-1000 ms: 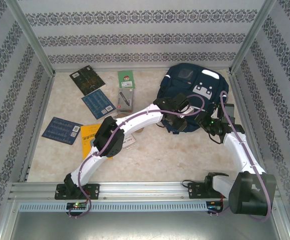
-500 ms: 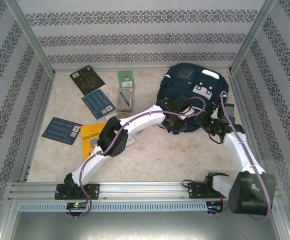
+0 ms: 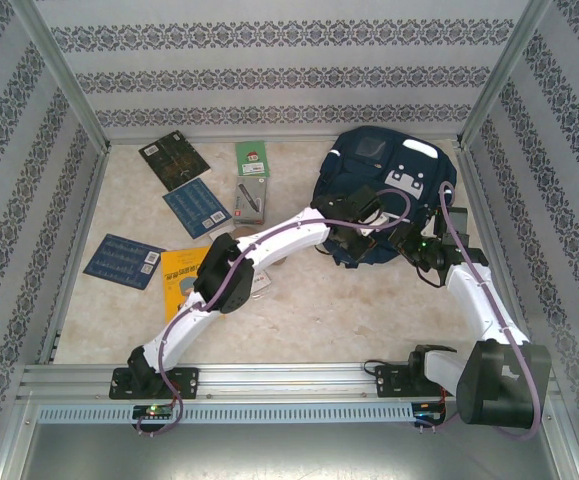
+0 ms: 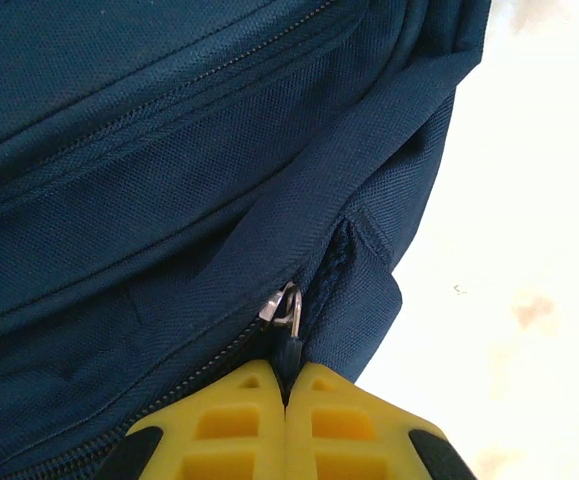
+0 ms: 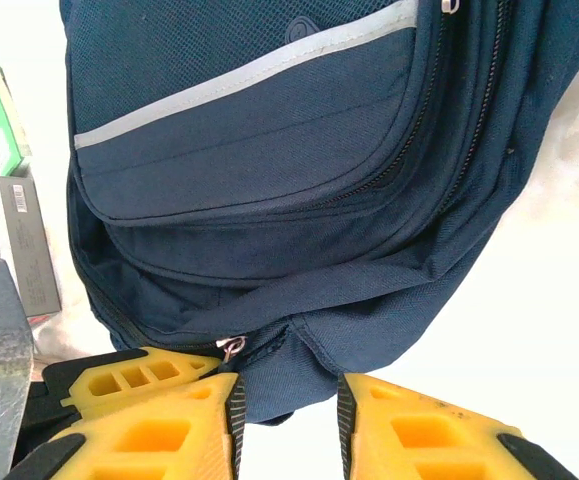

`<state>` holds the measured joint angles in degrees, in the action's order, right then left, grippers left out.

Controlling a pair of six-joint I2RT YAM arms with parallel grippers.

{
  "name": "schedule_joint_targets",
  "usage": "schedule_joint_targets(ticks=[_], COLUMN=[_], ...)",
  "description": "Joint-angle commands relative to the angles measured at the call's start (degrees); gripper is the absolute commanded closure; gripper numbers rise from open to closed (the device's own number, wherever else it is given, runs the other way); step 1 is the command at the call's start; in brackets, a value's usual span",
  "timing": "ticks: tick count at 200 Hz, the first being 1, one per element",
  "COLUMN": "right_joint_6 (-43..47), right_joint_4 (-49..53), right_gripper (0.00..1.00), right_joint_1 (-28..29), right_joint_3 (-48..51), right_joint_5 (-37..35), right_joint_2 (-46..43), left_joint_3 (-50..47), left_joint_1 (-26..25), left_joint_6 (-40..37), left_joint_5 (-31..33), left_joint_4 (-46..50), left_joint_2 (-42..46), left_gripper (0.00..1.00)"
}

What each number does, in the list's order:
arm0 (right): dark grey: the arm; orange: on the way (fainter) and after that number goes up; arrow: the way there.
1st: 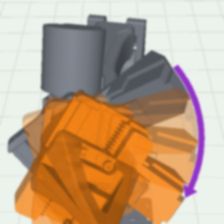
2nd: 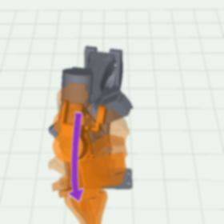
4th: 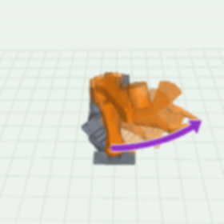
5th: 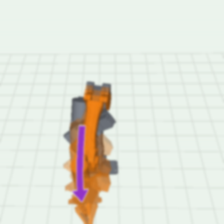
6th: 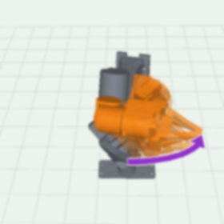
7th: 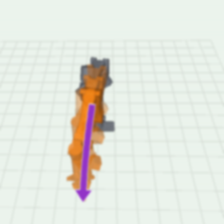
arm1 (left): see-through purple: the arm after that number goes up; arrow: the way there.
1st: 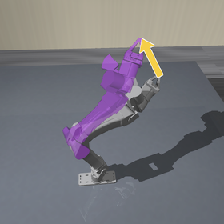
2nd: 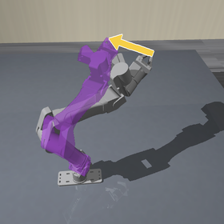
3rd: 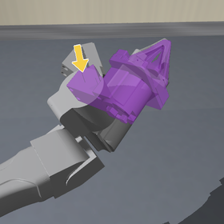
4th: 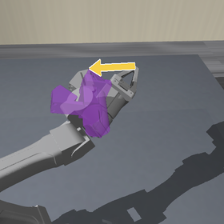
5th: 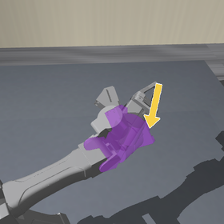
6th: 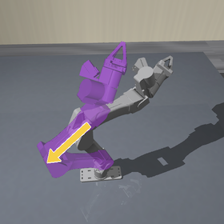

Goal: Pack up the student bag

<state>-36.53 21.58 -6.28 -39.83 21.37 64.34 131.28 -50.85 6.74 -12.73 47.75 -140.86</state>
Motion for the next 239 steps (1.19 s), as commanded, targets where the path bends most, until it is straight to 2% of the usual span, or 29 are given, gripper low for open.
schedule_joint_targets(ticks=[1, 86, 145, 167, 184, 239], right_joint_6=[-0.2, -3.3, -5.4, -5.3, -5.0, -5.1], right_joint_4=[-1.6, -7.4, -13.4, -13.5, -13.0, -12.5], right_gripper=[0.68, 0.65, 0.63, 0.63, 0.63, 0.63], right_joint_1=[-0.5, -0.2, 1.4, 1.5, 1.5, 2.0], right_joint_3=[1.4, 4.8, 7.1, 7.4, 7.2, 6.6], right_joint_5=[1.2, 5.6, 7.1, 6.4, 5.9, 5.4], right_joint_2=[0.6, 4.5, 9.0, 9.1, 9.0, 9.0], left_joint_3=[2.0, 0.6, 0.5, 0.6, 0.7, 1.3], left_joint_1=[1.5, 4.9, 4.9, 5.0, 5.2, 6.0], left_joint_6=[3.0, 9.8, 9.3, 9.5, 9.9, 11.4], left_joint_5=[-2.7, -12.8, -13.4, -12.7, -13.1, -14.4], left_joint_4=[1.3, -3.4, -1.4, -1.8, -2.5, -3.4], left_joint_2=[3.5, 7.1, 1.8, 0.3, -0.6, -2.0], left_gripper=[1.0, 1.0, 1.0, 0.96, 0.87, 0.76])
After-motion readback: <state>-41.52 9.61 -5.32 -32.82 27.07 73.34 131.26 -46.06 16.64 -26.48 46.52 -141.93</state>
